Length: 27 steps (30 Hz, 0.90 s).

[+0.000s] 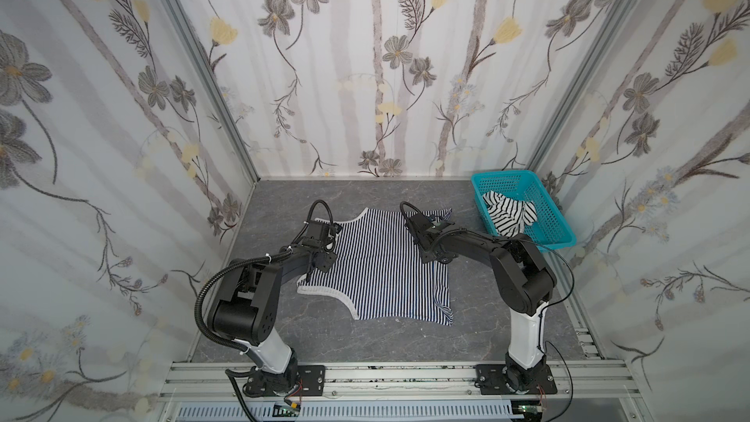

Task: Fold and stack tank tops
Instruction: Smooth out the tank top at the center of the table.

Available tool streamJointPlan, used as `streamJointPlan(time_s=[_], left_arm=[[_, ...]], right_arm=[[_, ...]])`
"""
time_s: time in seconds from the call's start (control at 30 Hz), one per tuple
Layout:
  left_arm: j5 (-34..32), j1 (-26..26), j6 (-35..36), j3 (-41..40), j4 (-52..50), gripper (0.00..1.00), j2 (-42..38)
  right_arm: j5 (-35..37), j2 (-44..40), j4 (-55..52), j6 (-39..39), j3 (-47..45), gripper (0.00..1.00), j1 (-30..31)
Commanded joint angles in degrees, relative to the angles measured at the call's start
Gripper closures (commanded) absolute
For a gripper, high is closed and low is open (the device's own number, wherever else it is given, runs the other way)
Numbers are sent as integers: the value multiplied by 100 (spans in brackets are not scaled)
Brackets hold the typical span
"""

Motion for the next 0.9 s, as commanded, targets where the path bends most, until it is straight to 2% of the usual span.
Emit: streamJointPlan(time_s=[0.0,0.27,0.63,0.87], left_arm=[[-28,9,5,-38,-209,33,-36],[41,-17,-13,107,-219,32,-338],[32,-23,-65,83,-215,32,-59],[-80,-24,-153,65,-219,32,132]], right_arm=[[-171,-229,277,124,-121,22,0],[-263,-123,314,250,-292,22,45],[-112,-3,242,315,-349,22,75],[-21,-365,218,384,-507,22,53]])
